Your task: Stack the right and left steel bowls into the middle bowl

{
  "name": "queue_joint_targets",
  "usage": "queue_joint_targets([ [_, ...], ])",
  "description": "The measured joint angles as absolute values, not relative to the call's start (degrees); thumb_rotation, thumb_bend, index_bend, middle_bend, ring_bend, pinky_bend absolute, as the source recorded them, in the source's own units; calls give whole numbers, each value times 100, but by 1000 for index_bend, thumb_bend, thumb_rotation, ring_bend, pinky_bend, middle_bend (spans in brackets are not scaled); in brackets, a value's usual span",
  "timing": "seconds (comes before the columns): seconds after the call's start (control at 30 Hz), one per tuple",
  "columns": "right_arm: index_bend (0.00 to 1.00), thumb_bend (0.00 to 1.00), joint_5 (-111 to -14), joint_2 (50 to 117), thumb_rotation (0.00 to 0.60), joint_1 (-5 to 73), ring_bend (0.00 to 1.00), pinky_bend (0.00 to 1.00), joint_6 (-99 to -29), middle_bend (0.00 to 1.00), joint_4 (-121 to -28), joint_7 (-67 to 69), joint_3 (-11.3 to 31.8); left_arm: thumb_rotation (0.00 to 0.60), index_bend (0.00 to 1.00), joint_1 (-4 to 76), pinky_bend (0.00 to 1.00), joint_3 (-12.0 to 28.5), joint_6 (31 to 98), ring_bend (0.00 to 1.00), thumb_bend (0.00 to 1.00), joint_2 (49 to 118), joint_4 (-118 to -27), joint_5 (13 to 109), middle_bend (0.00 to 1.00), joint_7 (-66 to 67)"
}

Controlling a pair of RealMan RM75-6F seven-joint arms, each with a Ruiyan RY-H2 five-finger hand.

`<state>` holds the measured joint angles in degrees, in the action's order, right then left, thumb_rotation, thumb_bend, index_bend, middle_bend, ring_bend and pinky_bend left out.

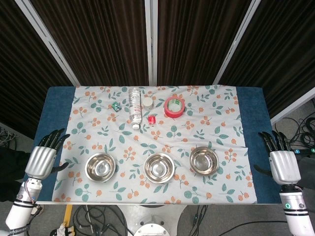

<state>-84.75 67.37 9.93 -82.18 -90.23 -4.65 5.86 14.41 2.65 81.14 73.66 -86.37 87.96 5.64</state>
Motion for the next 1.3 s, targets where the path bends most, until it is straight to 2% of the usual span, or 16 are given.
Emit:
queue_joint_targets([
  [0.27,98,0,-8490,6717,600,1011,5,9,-8170,125,-9044,-493,566,600,199,1436,217,258,8125,107,39,7359,-8659,8825,172,577],
  [0.37,102,0,-8554,6726,600,1018,66,108,-8208,144,-9055,-510,565,600,199,1444,217,265,8114,108,39,7350,-8681,8825,172,578],
  [0.47,148,0,-8685,6744,600,1054,277,383,-8231,188,-9061,-580,553,600,200,1468,217,272,8081,107,39,7339,-8714,8827,171,601],
  [0.53,203,0,-8796,6757,600,1106,467,563,-8197,235,-9074,-697,521,600,199,1485,217,269,8058,107,39,7332,-8738,8844,171,629],
  [0.63,276,3,-8934,6801,600,1212,605,680,-8021,280,-9091,-930,438,600,200,1486,217,241,8034,107,39,7327,-8763,8853,172,638],
  [0.73,309,19,-9026,6887,600,1332,707,762,-7709,315,-9098,-1174,314,600,199,1468,217,214,8058,107,39,7344,-8743,8890,172,643],
  [0.93,372,67,-9120,7161,600,1583,851,871,-7097,357,-9132,-1610,81,600,200,1431,218,202,8122,107,39,7336,-8734,8917,172,606],
  [1.3,396,90,-8975,7475,600,1819,860,880,-6663,365,-9194,-2173,10,600,199,1434,218,175,8066,107,39,7313,-8678,8919,172,500],
])
